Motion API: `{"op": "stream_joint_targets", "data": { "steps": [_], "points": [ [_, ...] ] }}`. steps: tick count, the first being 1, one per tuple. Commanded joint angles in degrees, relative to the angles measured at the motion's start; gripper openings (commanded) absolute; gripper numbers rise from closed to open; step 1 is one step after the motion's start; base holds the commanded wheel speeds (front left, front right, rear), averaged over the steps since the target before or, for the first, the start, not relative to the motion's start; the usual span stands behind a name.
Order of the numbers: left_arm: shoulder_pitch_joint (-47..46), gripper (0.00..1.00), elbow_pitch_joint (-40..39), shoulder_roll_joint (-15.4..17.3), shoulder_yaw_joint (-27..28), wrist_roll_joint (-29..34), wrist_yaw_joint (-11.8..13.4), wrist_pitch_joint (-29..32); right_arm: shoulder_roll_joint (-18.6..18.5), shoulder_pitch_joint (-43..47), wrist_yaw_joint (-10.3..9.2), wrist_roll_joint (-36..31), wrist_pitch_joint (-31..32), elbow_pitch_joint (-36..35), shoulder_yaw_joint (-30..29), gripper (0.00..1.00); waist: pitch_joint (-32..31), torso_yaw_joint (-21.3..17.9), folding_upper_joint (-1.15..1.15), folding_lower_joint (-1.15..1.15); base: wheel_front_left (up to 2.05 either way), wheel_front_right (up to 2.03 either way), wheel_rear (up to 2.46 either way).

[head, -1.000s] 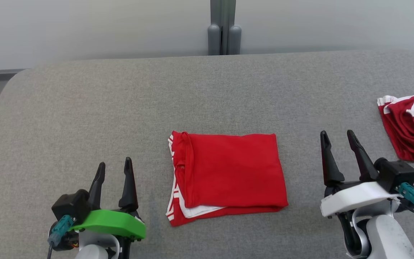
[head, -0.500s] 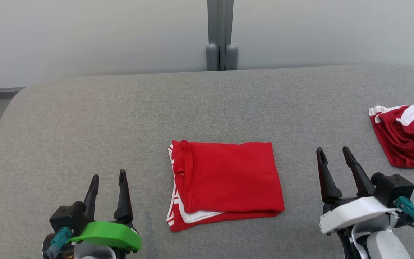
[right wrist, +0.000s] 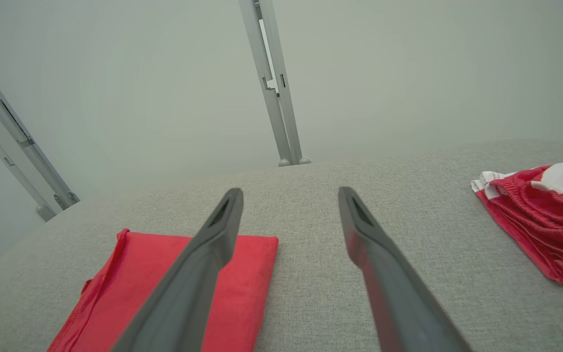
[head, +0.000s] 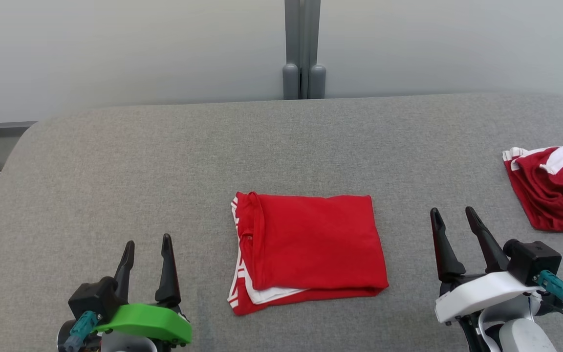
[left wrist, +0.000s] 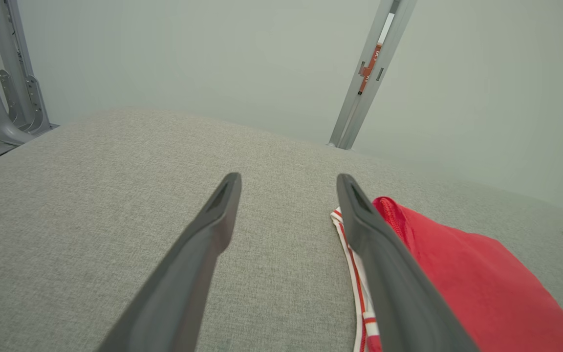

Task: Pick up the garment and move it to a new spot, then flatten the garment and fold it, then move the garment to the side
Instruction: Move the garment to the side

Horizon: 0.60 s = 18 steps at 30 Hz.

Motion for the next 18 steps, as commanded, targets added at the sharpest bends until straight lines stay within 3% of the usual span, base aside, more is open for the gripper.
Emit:
{"op": "stream_joint_targets", "data": {
  "steps": [1, 8, 13, 18],
  "points": [
    [0.57, 1.0, 0.06, 0.4, 0.01, 0.38, -0.07, -0.16, -0.09, 0.49, 0.0, 0.26, 0.21, 0.17, -0.09, 1.0, 0.02, 0.02, 0.0, 0.0, 0.0, 0.0, 0.0],
    [0.18, 1.0, -0.22, 0.42, 0.04, 0.34, 0.11, -0.16, -0.11, -1.72, 0.0, -1.41, 4.79, 1.22, -1.2, 1.0, 0.52, 0.21, 0.0, 0.0, 0.0, 0.0, 0.0],
    [-0.78, 1.0, -0.51, 0.06, 0.03, 0.4, -0.02, -0.15, -1.28, -5.62, 0.0, -2.15, 14.65, 2.7, -1.42, 1.0, 2.16, 1.31, 0.0, 0.0, 0.0, 0.0, 0.0],
    [-1.72, 1.0, -0.46, -0.63, 0.27, 0.61, -0.14, -0.15, -3.61, -10.19, 0.0, 1.66, 24.65, 5.66, 0.03, 1.0, 4.33, 3.58, 0.0, 0.0, 0.0, 0.0, 0.0]
  ]
}}
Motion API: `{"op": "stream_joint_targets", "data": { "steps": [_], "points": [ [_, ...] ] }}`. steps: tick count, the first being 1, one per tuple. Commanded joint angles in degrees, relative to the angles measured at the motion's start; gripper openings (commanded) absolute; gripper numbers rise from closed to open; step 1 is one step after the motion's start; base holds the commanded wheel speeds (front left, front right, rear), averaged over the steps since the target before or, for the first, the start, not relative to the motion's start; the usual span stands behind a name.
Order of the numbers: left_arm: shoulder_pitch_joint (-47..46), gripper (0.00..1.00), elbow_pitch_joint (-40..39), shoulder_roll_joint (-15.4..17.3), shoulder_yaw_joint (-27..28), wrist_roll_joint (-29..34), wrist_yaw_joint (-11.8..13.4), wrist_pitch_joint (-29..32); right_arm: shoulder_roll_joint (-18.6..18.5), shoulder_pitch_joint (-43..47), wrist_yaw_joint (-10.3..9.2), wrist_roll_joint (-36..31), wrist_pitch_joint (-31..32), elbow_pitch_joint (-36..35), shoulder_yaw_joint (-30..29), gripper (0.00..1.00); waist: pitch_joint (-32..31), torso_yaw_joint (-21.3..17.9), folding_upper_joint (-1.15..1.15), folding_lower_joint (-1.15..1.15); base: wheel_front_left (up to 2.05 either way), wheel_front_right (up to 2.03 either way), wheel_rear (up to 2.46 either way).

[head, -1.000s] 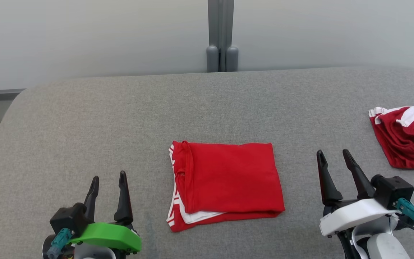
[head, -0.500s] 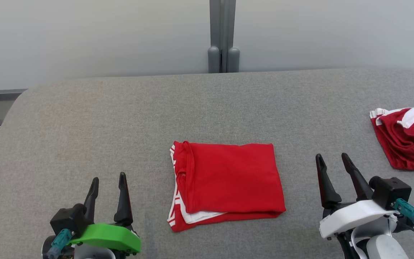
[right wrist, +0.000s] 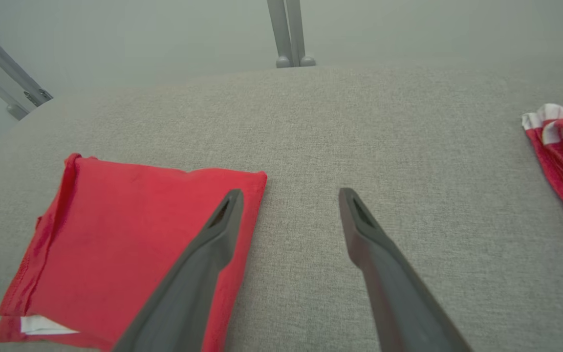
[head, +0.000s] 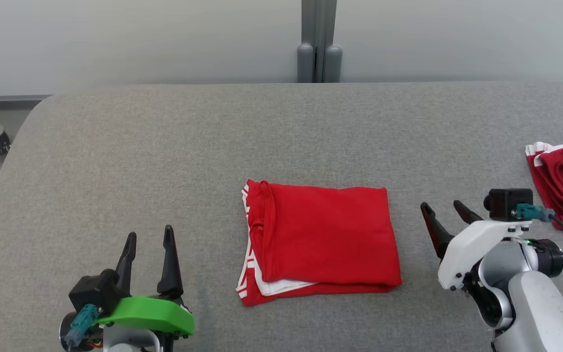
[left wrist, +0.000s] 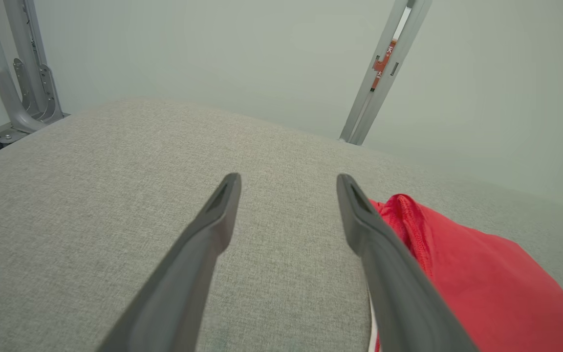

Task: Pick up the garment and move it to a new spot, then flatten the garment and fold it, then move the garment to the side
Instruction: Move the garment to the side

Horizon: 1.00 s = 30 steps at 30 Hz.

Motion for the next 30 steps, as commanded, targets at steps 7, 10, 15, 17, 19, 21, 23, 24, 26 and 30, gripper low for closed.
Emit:
{"op": "stream_joint_targets", "data": {
  "steps": [7, 10, 15, 17, 19, 21, 23, 24, 26, 30],
  "points": [
    [-2.04, 1.0, 0.12, -0.8, 1.27, 1.11, -0.56, -0.08, -4.09, -4.79, 0.0, 6.36, 7.59, 5.61, 3.42, 1.0, 4.74, 5.81, 0.0, 0.0, 0.0, 0.0, 0.0],
    [-2.47, 1.0, 0.13, -1.1, 1.79, 1.37, -0.9, -0.08, -4.58, -5.65, 0.0, 8.47, 8.75, 8.24, 3.85, 1.0, 5.68, 7.53, 0.0, 0.0, 0.0, 0.0, 0.0],
    [-2.53, 1.0, 0.31, -1.5, 2.71, 1.84, -1.37, -0.08, -4.51, -5.84, 0.0, 11.2, 10.43, 12.68, 4.5, 1.0, 6.27, 9.37, 0.0, 0.0, 0.0, 0.0, 0.0],
    [-2.51, 1.0, 0.36, -1.61, 3.1, 2.18, -1.55, -0.08, -4.4, -6.13, 0.0, 11.98, 10.64, 13.96, 5.3, 1.0, 6.4, 9.65, 0.0, 0.0, 0.0, 0.0, 0.0],
    [-2.43, 1.0, 0.34, -1.75, 3.43, 2.22, -1.58, -0.08, -4.45, -6.44, 0.0, 12.17, 10.06, 14.72, 6.25, 1.0, 6.51, 9.64, 0.0, 0.0, 0.0, 0.0, 0.0],
    [-2.32, 1.0, 0.23, -1.8, 3.71, 2.61, -1.58, -0.08, -4.47, -7.03, 0.01, 12.11, 9.31, 15.27, 7.17, 0.29, 6.64, 9.27, 0.0, 0.0, 0.0, 0.0, 0.0],
    [-2.41, 1.0, 0.11, -1.92, 3.75, 2.8, -1.79, -0.07, -4.58, -7.99, 0.01, 11.76, 8.46, 15.6, 8.0, 0.0, 6.81, 8.47, 0.0, 0.0, 0.0, 0.0, 0.0],
    [-2.51, 1.0, 0.08, -1.96, 3.78, 3.02, -1.9, -0.08, -4.74, -8.64, 0.01, 11.72, 7.86, 15.65, 8.32, 0.0, 6.96, 7.86, 0.0, 0.0, 0.0, 0.0, 0.0],
    [-2.73, 1.0, -0.07, -2.01, 3.88, 3.12, -2.06, -0.07, -5.29, -9.72, 0.0, 11.54, 6.97, 15.65, 8.67, 0.0, 7.24, 6.48, 0.0, 0.0, 0.0, 0.0, 0.0],
    [-2.7, 1.0, -0.58, -2.24, 3.81, 3.27, -2.44, -0.08, -6.8, -11.67, -0.04, 11.27, 5.74, 15.11, 9.03, 0.0, 7.99, 1.95, 0.0, 0.0, 0.0, 0.0, 0.0]
  ]
}}
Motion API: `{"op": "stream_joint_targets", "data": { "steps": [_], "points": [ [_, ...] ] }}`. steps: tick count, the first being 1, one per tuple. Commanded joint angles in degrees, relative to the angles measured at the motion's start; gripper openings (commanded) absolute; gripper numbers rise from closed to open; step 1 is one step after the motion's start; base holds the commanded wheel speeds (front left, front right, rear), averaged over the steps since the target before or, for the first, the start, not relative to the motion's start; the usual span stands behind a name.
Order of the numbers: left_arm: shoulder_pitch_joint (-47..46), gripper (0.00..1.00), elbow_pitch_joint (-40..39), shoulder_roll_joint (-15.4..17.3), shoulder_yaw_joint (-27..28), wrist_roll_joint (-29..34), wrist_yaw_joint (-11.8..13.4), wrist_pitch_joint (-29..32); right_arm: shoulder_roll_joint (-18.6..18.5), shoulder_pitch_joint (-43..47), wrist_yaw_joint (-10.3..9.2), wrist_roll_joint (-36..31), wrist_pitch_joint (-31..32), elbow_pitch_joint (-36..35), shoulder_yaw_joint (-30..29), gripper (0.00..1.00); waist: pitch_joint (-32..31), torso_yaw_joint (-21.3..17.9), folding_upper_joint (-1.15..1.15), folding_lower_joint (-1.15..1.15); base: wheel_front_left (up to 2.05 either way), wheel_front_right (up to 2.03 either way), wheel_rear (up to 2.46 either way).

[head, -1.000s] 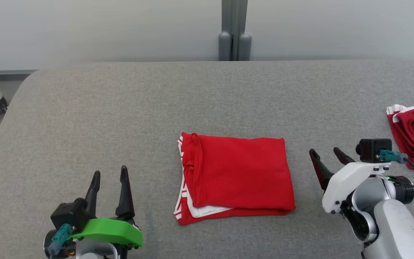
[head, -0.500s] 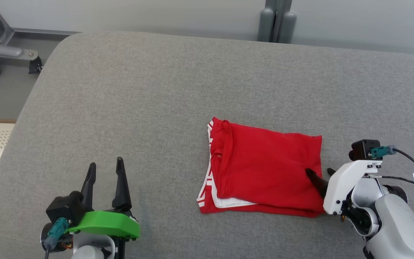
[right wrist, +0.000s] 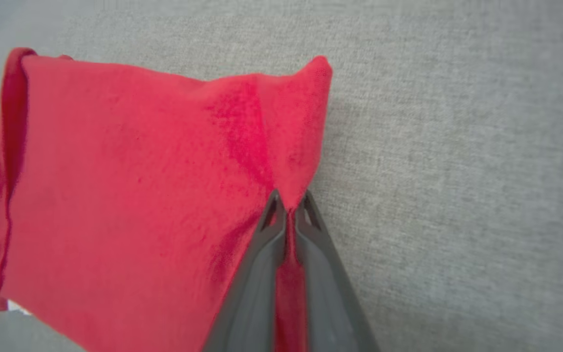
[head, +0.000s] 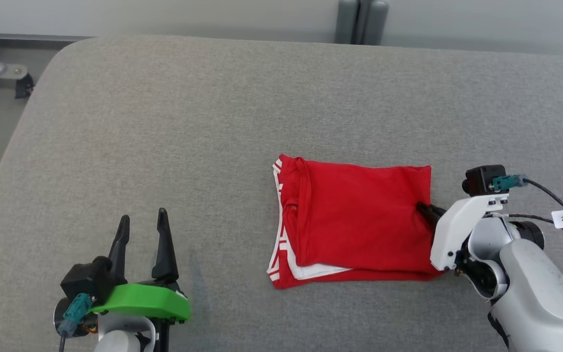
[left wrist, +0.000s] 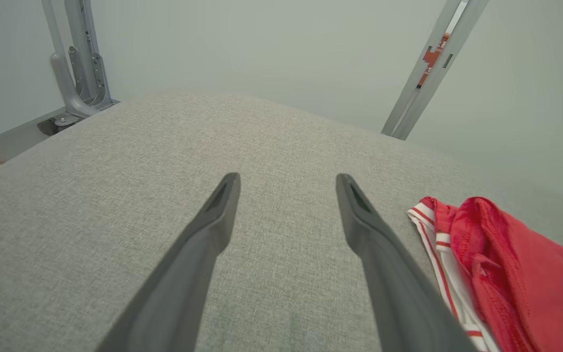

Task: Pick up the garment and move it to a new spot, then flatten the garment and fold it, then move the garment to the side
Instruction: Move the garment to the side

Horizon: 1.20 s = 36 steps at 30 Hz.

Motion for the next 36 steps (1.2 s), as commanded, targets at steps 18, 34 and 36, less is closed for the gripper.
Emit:
{"op": "stream_joint_targets", "data": {
  "steps": [18, 34, 36],
  "points": [
    [-4.93, 1.0, -5.05, 3.76, -2.21, 3.26, 0.2, 3.94, -0.89, -2.82, -0.08, 0.79, -4.18, -3.1, -3.77, 0.0, 7.71, -34.19, 0.0, 0.0, 0.0, 0.0, 0.0],
    [-5.13, 1.0, -7.49, 5.08, -2.48, 3.29, 1.28, 5.67, -0.97, -5.86, -0.08, -0.73, -10.78, -1.14, -4.12, 0.0, 8.13, -32.47, 0.0, 0.0, 0.0, 0.0, 0.0],
    [-5.09, 1.0, -7.35, 4.77, -2.58, 3.01, 1.24, 5.26, -2.06, -7.44, -0.08, -1.42, -10.39, -1.21, -3.91, 0.0, 7.97, -30.48, 0.0, 0.0, 0.0, 0.0, 0.0]
  ]
}}
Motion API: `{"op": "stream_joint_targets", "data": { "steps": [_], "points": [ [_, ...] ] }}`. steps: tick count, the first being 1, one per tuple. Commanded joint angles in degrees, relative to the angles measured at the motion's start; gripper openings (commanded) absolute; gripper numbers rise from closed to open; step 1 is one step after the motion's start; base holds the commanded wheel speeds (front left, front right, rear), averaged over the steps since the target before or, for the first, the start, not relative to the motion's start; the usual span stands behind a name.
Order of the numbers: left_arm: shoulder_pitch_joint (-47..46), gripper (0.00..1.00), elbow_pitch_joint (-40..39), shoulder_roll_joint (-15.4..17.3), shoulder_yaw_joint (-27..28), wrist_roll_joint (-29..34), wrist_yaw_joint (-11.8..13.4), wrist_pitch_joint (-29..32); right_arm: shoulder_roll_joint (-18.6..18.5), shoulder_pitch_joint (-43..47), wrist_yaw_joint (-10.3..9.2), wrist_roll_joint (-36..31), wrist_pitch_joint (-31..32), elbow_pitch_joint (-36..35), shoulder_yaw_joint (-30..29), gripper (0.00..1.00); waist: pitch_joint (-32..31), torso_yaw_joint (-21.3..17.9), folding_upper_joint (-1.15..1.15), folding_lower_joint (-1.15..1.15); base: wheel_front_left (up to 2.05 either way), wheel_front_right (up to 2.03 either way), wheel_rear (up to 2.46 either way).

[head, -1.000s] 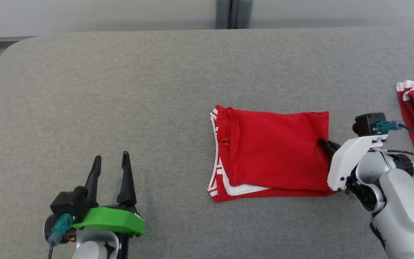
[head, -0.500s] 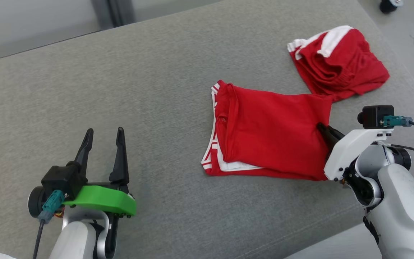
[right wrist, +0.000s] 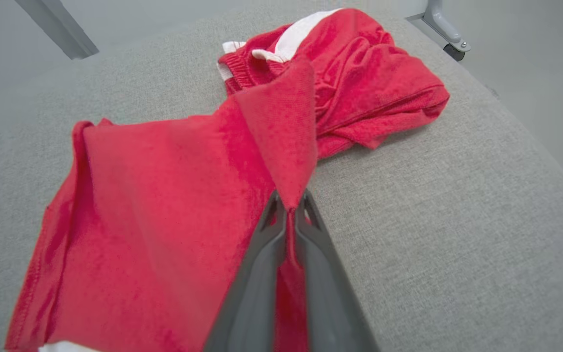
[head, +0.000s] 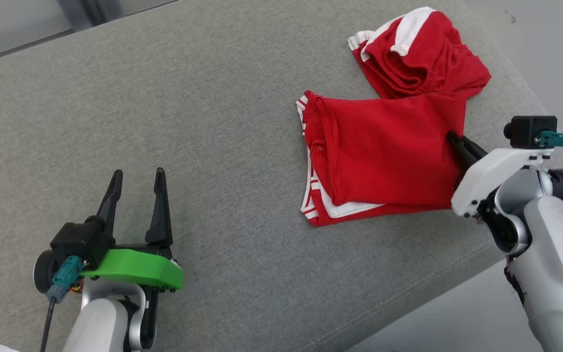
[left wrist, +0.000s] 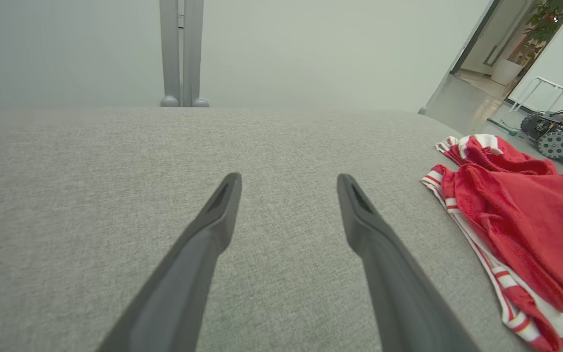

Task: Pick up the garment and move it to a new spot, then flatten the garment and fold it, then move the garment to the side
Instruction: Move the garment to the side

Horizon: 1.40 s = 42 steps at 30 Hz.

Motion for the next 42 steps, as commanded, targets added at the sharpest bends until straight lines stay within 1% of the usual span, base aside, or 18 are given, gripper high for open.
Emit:
{"op": "stream_joint_targets", "data": {
  "steps": [1, 5, 12, 16, 18, 22, 29, 33, 36, 37, 38, 39, 42],
  "points": [
    [-0.2, 1.0, 0.12, 0.07, 0.28, -0.45, 0.2, -0.56, -1.23, -1.91, -0.04, -0.95, 0.33, -0.08, 0.26, 0.0, -0.37, 4.31, 0.0, 0.0, 0.0, 0.0, 0.0],
    [0.18, 1.0, 0.73, -0.6, 0.23, -1.06, 0.29, -1.41, -4.53, -5.26, -0.05, -2.64, 2.06, 0.38, -0.49, 0.0, -0.74, 8.1, 0.0, 0.0, 0.0, 0.0, 0.0],
    [0.88, 1.0, 1.95, -1.3, 0.3, -1.55, 0.54, -2.78, -10.74, -9.7, -0.05, -6.6, 5.14, 1.25, -4.76, 0.0, -1.16, 13.42, 0.0, 0.0, 0.0, 0.0, 0.0],
    [0.83, 1.0, 2.35, -1.5, 0.18, -1.81, 0.52, -3.36, -11.19, -11.2, -0.04, -8.43, 6.13, 3.13, -8.5, 0.0, -1.08, 15.7, 0.0, 0.0, 0.0, 0.0, 0.0],
    [0.69, 1.0, 2.41, -1.57, 0.13, -1.9, 0.49, -3.48, -11.64, -11.88, -0.04, -8.9, 6.53, 3.93, -10.05, 0.0, -0.95, 16.45, 0.0, 0.0, 0.0, 0.0, 0.0],
    [0.44, 1.0, 2.49, -1.6, 0.0, -1.98, 0.53, -3.8, -14.05, -12.88, -0.05, -11.28, 8.15, 4.94, -12.88, 0.0, -0.55, 17.82, 0.0, 0.0, 0.0, 0.0, 0.0],
    [0.27, 1.0, 2.25, -1.38, -0.39, -1.91, 0.7, -3.71, -17.57, -14.15, -0.06, -15.12, 10.46, 6.44, -18.59, 0.0, 1.19, 18.98, 0.0, 0.0, 0.0, 0.0, 0.0],
    [-0.5, 1.0, 2.07, -1.04, -0.41, -1.92, 0.77, -3.66, -17.84, -14.39, -0.06, -17.75, 10.96, 8.09, -22.38, 0.0, 2.06, 19.42, 0.0, 0.0, 0.0, 0.0, 0.0],
    [-0.91, 1.0, 1.86, -0.73, -0.42, -1.77, 0.9, -3.46, -17.92, -15.5, -0.06, -20.36, 9.67, 9.28, -24.08, 0.0, 2.71, 19.49, 0.0, 0.0, 0.0, 0.0, 0.0],
    [-1.01, 1.0, 1.78, -0.64, -0.39, -1.74, 0.99, -3.48, -17.76, -15.85, -0.06, -21.37, 9.19, 9.72, -24.54, 0.21, 2.87, 19.48, 0.0, 0.0, 0.0, 0.0, 0.0],
    [-1.08, 1.0, 1.71, -0.49, -0.38, -1.71, 0.99, -3.35, -17.24, -16.11, -0.06, -22.55, 8.49, 10.26, -25.2, 0.75, 3.03, 19.44, 0.0, 0.0, 0.0, 0.0, 0.0],
    [-1.16, 1.0, 1.66, -0.42, -0.37, -1.71, 1.02, -3.28, -16.7, -16.5, -0.06, -23.3, 7.63, 10.69, -26.01, 1.0, 3.15, 19.42, 0.0, 0.0, 0.0, 0.0, 0.0],
    [-1.32, 1.0, 1.47, -0.3, -0.56, -1.68, 1.17, -3.18, -15.03, -17.52, -0.05, -26.53, 4.82, 11.82, -27.68, 1.0, 3.37, 19.48, 0.0, 0.0, 0.0, 0.0, 0.0]
  ]
}}
